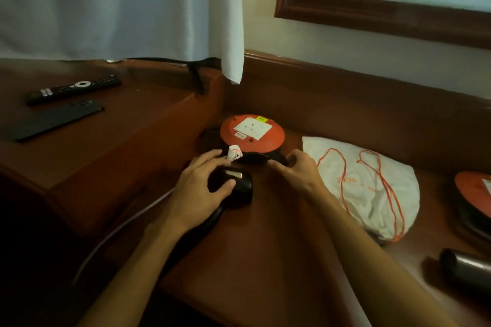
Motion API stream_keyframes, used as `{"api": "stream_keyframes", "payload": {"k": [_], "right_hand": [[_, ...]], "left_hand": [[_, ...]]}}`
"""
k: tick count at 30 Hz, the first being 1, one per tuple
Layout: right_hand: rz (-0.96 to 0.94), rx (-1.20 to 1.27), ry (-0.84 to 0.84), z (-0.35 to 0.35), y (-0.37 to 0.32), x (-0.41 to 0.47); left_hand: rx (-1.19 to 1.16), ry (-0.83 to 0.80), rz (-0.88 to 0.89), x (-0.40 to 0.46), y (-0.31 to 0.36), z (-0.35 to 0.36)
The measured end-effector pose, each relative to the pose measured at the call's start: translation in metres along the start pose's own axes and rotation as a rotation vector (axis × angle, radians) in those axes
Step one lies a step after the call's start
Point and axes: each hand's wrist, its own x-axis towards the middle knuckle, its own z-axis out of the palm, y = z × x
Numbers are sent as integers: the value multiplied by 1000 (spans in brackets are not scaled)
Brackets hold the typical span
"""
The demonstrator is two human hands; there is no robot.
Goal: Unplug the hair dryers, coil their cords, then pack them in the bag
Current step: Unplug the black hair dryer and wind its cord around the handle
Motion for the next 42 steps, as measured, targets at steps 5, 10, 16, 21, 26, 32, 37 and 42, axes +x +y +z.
{"api": "stream_keyframes", "payload": {"k": [5, 10, 16, 21, 26, 32, 37, 42], "right_hand": [[43, -30, 8, 4, 4, -23], [-2, -169, -82, 1, 7, -50], [-120, -201, -106, 13, 28, -118], [-151, 4, -154, 4, 31, -159], [-114, 377, -194, -42, 2, -187], [-107, 1006, -336, -78, -32, -194], [-126, 1474, -259, -86, -27, -196], [8, 1324, 53, -100, -20, -194]], "left_hand": [[-77, 105, -62, -50, -1, 7], [-7, 21, -195, -70, -16, 17], [75, -23, -194, -84, -16, 21], [132, -16, -153, -75, 4, 8], [-97, 64, -11, -73, 62, -4], [-469, 32, 194, -65, 133, 5], [-481, 37, 261, -70, 152, 47], [-574, -37, 112, -74, 154, 74]]}}
